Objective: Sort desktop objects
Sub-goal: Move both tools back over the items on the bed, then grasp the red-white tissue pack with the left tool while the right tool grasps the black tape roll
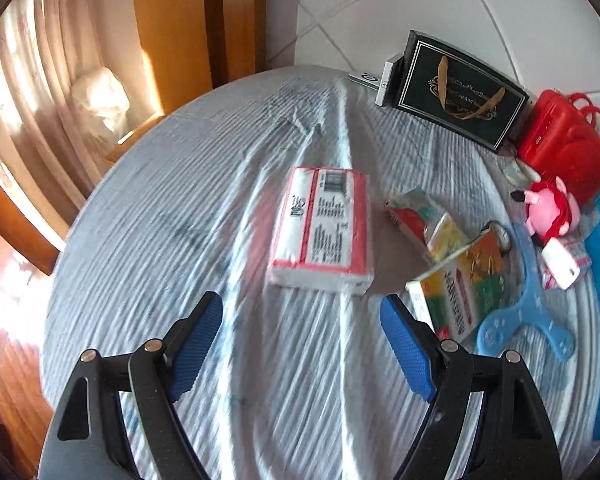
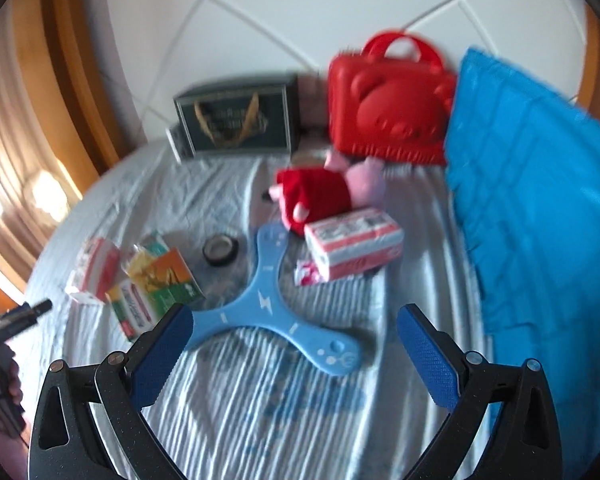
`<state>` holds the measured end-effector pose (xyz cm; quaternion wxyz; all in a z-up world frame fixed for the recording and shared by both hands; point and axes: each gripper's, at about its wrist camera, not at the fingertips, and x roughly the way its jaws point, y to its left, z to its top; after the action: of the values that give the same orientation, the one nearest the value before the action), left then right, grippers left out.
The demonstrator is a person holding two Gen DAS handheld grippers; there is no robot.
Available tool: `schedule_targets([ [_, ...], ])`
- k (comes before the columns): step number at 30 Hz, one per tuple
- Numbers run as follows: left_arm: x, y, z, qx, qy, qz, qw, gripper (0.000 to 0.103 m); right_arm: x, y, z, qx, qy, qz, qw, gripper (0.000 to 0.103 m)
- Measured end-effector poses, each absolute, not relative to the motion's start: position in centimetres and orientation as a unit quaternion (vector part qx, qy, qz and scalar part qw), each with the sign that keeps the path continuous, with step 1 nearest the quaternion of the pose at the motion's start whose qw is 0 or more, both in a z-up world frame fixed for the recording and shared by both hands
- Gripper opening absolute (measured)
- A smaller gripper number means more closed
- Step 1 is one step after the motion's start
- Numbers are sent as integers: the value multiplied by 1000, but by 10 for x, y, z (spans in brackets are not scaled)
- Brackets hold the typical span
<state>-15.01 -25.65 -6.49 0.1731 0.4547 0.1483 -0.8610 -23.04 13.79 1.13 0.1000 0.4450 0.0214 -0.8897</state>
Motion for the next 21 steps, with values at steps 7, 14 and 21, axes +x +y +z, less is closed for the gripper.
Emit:
schedule_targets([
  [7,-222,-264,-85,477,135,-854,159,81,-293,102,-44,505,36,-853,129,103],
  [14,-272,-273,-127,531,145,-819,162,88,-341,60,-87,532,61,-831,150,103],
  [21,-279,-274,-146,543,126,-814,166,82,-382,13,-126,545,84,-817,170,103],
])
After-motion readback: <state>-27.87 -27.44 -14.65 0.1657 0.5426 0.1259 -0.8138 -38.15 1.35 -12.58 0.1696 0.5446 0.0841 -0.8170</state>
